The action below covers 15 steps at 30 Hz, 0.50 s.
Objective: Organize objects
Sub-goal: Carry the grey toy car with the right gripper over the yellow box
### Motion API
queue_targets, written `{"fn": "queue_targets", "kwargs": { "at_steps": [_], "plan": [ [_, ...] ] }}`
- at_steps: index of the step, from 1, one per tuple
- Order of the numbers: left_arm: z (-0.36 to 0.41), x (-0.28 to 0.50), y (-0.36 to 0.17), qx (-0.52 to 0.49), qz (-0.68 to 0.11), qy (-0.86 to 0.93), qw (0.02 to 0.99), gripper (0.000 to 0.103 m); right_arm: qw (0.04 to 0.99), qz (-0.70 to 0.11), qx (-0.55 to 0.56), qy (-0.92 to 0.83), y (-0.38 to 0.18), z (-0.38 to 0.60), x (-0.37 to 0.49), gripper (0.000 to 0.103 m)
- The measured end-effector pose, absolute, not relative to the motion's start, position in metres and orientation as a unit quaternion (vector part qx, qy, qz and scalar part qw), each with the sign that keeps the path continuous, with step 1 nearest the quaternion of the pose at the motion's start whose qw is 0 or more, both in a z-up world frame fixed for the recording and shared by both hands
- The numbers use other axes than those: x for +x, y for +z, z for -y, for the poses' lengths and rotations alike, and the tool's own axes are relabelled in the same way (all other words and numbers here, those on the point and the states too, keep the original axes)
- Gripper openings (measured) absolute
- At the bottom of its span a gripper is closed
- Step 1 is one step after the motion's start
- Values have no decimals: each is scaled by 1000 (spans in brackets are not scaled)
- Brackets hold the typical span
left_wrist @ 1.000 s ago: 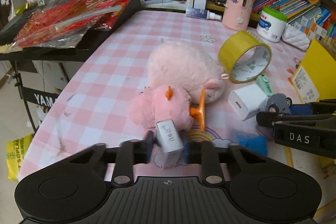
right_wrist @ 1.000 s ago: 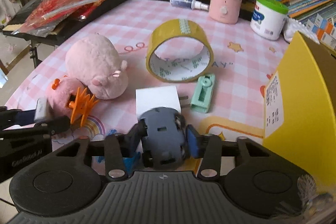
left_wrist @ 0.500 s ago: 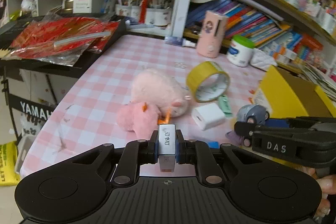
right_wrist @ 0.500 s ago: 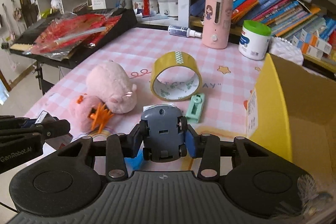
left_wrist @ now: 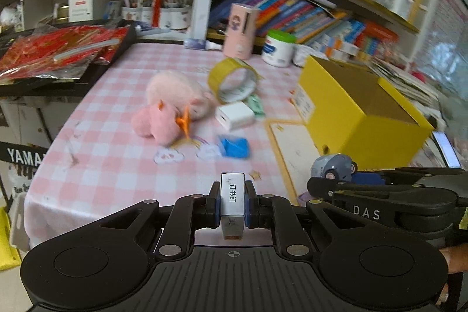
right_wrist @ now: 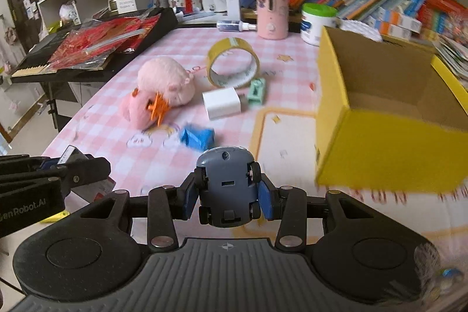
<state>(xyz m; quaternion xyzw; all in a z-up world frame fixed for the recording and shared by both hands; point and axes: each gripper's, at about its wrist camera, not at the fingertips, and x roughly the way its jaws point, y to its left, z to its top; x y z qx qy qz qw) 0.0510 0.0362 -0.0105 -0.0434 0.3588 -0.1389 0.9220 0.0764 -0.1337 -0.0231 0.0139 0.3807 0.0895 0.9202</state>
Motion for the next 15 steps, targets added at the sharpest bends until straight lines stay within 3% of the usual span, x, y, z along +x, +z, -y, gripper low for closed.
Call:
{"fn": "queue_targets", "kwargs": {
  "at_steps": [15],
  "plan": [
    [-3, 0, -6, -2, -350, -230, 908, 13, 919, -387, 70, -7, -26, 169, -6, 40]
  ]
}}
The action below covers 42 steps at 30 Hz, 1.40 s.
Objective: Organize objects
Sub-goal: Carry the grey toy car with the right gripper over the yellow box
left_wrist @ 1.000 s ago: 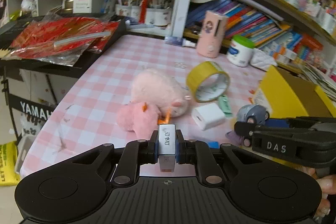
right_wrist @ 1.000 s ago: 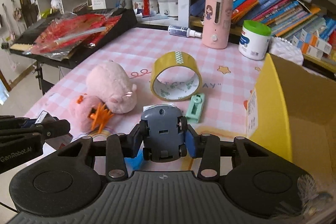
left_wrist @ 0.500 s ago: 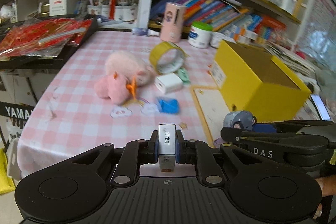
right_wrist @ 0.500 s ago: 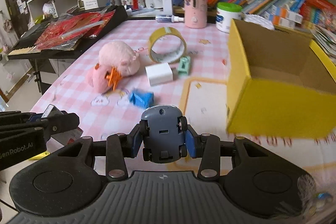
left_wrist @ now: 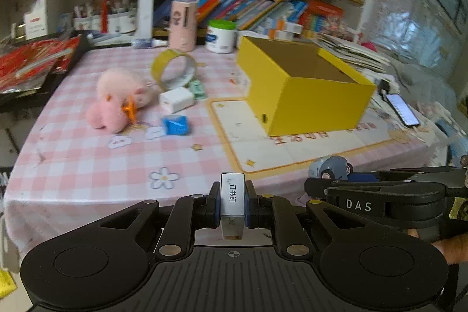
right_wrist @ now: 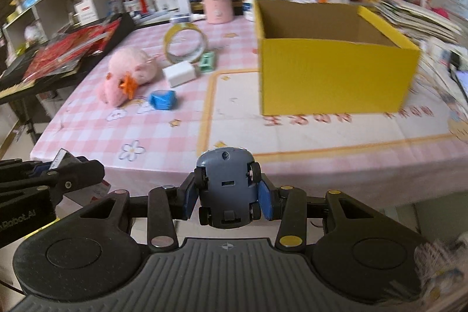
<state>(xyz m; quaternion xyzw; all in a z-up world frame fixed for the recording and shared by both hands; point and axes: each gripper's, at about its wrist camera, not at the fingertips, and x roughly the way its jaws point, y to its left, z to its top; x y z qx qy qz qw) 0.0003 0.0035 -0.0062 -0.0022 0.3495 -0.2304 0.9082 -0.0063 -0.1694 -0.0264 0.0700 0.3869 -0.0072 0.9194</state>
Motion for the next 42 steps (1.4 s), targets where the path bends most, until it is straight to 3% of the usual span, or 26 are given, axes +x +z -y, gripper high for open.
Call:
{"fn": "queue_targets", "kwargs": {
  "at_steps": [19, 34, 42],
  "plan": [
    [63, 0, -3, 24, -336, -316, 887, 13, 910, -388, 106, -98, -23, 233, -35, 40],
    [108, 26, 6, 18, -320, -336, 886, 13, 907, -391, 111, -109, -18, 281, -8, 40],
    [144, 58, 33, 14, -270, -335, 903, 13, 932, -335, 89, -100, 11, 313, 23, 40]
  ]
}}
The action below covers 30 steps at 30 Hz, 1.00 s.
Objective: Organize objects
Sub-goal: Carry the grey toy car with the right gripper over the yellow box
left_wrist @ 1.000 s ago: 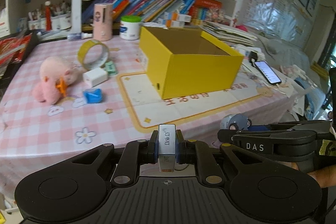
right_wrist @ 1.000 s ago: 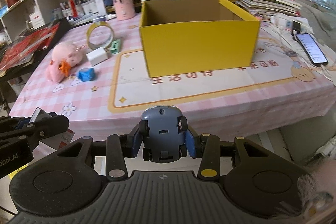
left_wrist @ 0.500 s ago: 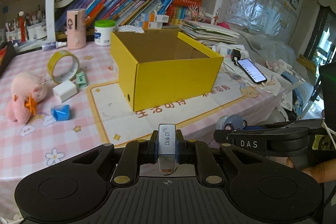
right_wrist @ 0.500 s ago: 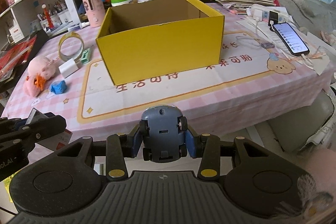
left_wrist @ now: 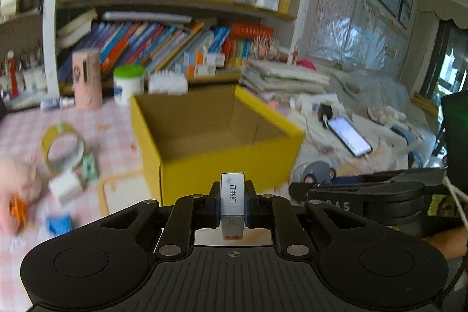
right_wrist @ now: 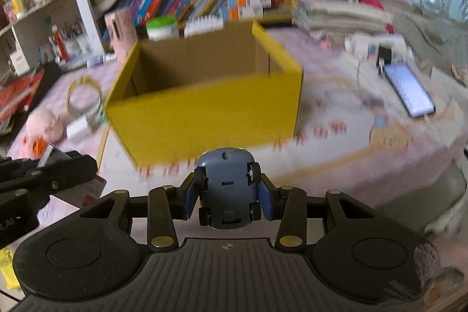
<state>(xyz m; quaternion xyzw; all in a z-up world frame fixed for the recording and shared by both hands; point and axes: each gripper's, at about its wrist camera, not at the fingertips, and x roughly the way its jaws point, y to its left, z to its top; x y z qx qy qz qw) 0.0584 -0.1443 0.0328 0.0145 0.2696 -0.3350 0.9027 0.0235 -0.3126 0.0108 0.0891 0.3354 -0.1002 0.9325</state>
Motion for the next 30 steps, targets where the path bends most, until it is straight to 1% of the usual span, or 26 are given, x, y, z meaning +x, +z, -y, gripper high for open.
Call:
{"fn": "queue_targets", "kwargs": {
  "at_steps": [5, 10, 15, 19, 30],
  "plan": [
    [173, 88, 47, 15, -240, -321, 916, 13, 953, -284, 66, -81, 42, 337, 56, 40],
    [203, 123, 48, 25, -241, -293, 925, 13, 961, -266, 55, -54, 58, 366, 101, 40],
    [223, 158, 40, 25, -262, -259, 929, 13, 957, -286, 34, -25, 52, 387, 154, 40],
    [239, 177, 25, 46, -286, -242, 926, 13, 947, -322, 8, 0, 34, 394, 189, 40],
    [256, 198, -9, 79, -345, -216, 910, 13, 907, -408, -87, 60, -20, 379, 235, 40]
  ]
}}
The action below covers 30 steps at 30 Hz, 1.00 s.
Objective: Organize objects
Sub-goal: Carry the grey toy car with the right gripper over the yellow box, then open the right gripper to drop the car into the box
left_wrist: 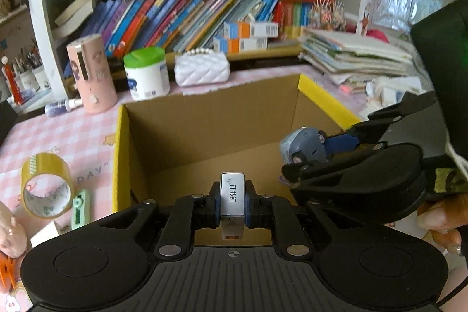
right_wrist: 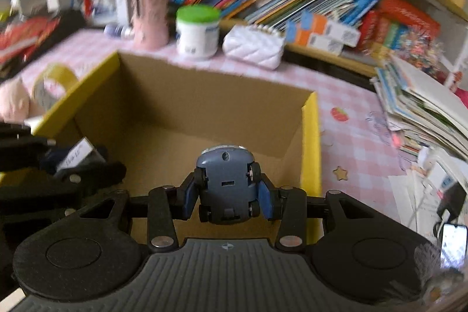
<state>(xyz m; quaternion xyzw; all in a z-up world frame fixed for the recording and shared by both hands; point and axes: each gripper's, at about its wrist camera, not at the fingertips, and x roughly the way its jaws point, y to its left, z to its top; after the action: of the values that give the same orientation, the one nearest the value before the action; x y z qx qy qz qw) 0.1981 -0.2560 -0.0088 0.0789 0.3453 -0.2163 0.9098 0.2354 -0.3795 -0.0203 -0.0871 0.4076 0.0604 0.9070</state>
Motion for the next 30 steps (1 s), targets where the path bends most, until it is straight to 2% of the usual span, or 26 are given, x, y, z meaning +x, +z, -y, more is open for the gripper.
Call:
{"fn": "queue_targets", "kwargs": {
  "at_steps": [7, 11, 16, 20, 22, 26, 30],
  "plan": [
    [255, 202, -18, 84, -365, -207, 904, 13, 891, -432, -115, 76, -30, 372, 242, 40],
    [247, 197, -14, 76, -345, -203, 913, 19, 893, -435, -93, 70, -29, 373, 242, 41],
    [233, 186, 2, 54, -309, -194, 929, 43, 910, -408, -58, 48, -12, 375, 232, 42],
    [219, 172, 18, 45, -282, -193, 939, 58, 926, -376, -29, 21, 6, 376, 214, 44],
    [212, 161, 26, 41, -267, -193, 943, 68, 934, -358, -16, 4, 15, 375, 201, 48],
    [195, 138, 36, 36, -243, -191, 950, 75, 946, -324, 2, -32, 29, 370, 173, 53],
    [176, 117, 39, 29, -233, -184, 954, 83, 954, -287, 8, -80, 38, 360, 140, 67]
  ]
}}
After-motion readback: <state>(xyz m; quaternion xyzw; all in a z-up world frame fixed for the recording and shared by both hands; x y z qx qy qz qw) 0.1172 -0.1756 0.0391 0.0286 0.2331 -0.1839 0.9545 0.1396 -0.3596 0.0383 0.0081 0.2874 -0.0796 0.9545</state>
